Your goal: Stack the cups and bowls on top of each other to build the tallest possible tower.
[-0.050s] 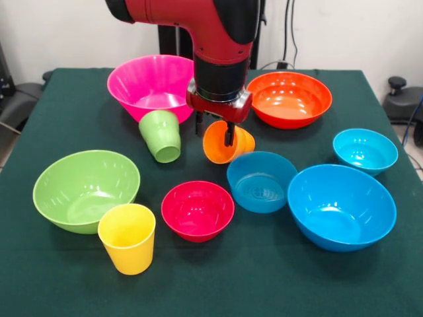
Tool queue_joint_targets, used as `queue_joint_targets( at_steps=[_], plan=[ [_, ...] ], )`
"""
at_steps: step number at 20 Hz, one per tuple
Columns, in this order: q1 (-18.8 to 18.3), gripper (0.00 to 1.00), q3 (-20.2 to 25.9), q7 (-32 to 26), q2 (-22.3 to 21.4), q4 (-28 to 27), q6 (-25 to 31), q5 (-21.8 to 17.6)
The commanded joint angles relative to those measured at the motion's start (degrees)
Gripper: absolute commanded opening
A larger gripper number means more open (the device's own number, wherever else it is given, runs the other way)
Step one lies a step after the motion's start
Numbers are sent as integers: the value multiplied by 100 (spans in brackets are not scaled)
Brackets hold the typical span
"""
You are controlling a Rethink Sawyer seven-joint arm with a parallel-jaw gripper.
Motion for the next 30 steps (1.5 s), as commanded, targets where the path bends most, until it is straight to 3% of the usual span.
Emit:
queue_joint_targets(
  at_steps=[1,9,15,30],
  plan=[
    [-128,100,492,-148,70,146,464,25],
    [6,100,627,-10,-51,107,760,220],
    [129,100,857,265,-203,280,953,652],
    [675,100,379,665,-689,760,1038,1100]
  ],
)
